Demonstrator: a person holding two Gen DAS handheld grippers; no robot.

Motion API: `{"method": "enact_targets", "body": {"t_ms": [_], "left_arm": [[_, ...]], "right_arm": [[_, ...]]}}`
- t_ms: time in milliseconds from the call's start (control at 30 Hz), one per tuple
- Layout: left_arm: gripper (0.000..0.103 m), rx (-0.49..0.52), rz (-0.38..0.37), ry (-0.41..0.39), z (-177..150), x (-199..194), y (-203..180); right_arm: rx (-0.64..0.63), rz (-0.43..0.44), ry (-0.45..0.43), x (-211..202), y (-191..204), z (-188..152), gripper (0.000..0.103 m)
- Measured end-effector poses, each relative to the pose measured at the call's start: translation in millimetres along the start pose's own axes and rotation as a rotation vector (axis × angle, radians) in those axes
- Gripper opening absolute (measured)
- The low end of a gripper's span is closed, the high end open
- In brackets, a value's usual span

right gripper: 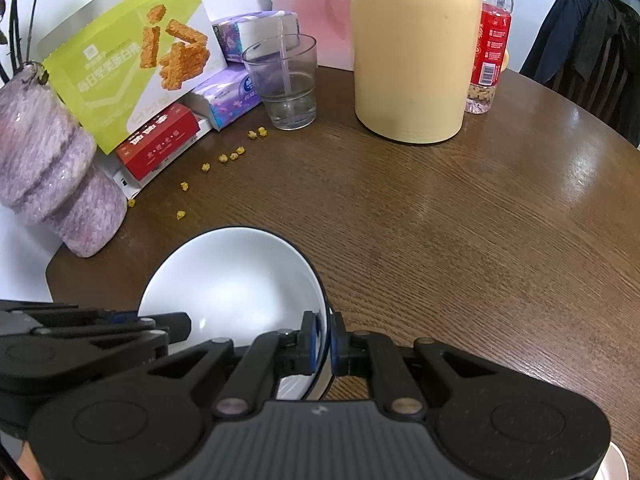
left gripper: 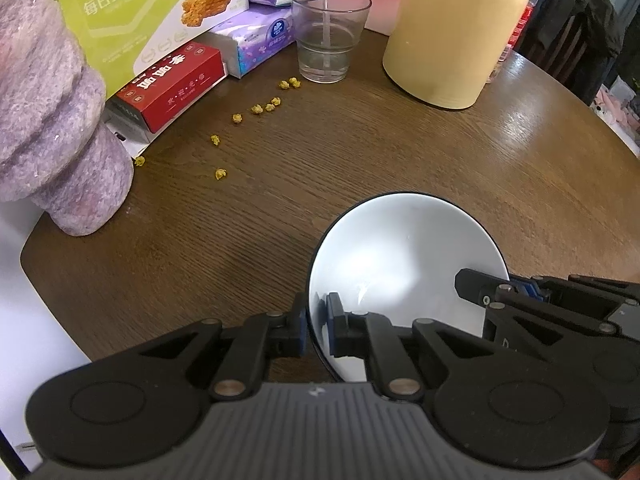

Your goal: Organize plates and bowls

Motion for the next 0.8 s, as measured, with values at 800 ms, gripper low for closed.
{"method": "enact_targets", "body": {"t_ms": [800], "left_arm": [[0.008,0.016,0.004,0.001,1.0,2.5,-0.3]], "right_arm": [[0.047,0.047,-0.004,-4.8,-8.5,-0.6,0.006]]}}
Point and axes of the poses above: each gripper's, at about its wrist camera, not at the fingertips, and x roughly the way its jaws point, y to its left, z to its top, the point moved 4 cm from there along x, roughly the way its jaws point, and after that the axes turned 9 degrees about y, right-handed, at the moved point
